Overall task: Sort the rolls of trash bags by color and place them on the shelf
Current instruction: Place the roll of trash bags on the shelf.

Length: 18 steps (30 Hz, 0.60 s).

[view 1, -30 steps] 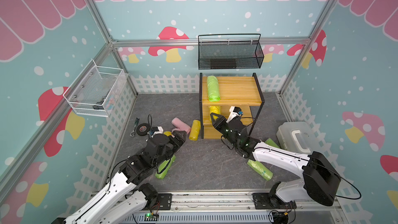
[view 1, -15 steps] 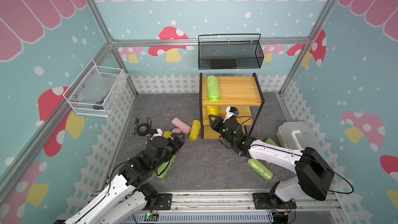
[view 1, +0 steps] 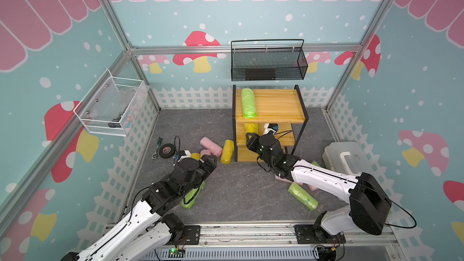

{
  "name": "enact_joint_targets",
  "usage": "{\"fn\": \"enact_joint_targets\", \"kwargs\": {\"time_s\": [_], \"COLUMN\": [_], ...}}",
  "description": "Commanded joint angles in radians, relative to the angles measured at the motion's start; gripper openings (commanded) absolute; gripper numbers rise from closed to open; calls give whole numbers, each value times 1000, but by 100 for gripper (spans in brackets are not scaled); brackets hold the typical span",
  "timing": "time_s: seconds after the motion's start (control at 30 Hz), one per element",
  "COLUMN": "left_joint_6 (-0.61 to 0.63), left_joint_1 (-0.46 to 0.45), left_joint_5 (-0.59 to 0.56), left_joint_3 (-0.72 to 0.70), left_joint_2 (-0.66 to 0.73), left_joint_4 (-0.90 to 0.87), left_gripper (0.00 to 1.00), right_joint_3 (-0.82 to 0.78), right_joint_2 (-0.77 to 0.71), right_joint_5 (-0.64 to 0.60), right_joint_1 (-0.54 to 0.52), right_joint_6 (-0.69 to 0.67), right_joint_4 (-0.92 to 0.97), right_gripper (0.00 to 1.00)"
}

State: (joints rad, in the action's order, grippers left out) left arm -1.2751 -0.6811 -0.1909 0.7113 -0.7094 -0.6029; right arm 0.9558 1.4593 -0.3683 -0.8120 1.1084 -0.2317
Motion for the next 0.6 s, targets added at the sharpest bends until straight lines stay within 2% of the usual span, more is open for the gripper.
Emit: {"fn": "enact_joint_targets", "kwargs": {"time_s": [0.0, 0.13, 0.4, 0.5, 0.57], "left_joint_6": [9, 14, 67, 134, 185], "left_joint_1": [2, 2, 19, 62, 123], "left_joint_5": [-4, -2, 13, 67, 141], "left_joint_3": [4, 5, 13, 26, 33], "left_joint_2": [-5, -12, -50, -90, -127], "left_joint_4": [-18, -18, -18, -20, -21], "left_gripper": [96, 96, 96, 97, 97], "right_joint_3": [28, 29, 21, 12, -11], "right_joint_2": [-1, -10, -87, -132, -170], "right_joint_5": [-17, -24, -48, -47, -41], "right_joint_1": [2, 1, 2, 1, 1], "right_joint_6": [-6, -27, -122, -162, -183], "right_joint_4": [-23, -14, 62, 106, 131], "right_gripper": [56, 64, 66, 67, 67]}}
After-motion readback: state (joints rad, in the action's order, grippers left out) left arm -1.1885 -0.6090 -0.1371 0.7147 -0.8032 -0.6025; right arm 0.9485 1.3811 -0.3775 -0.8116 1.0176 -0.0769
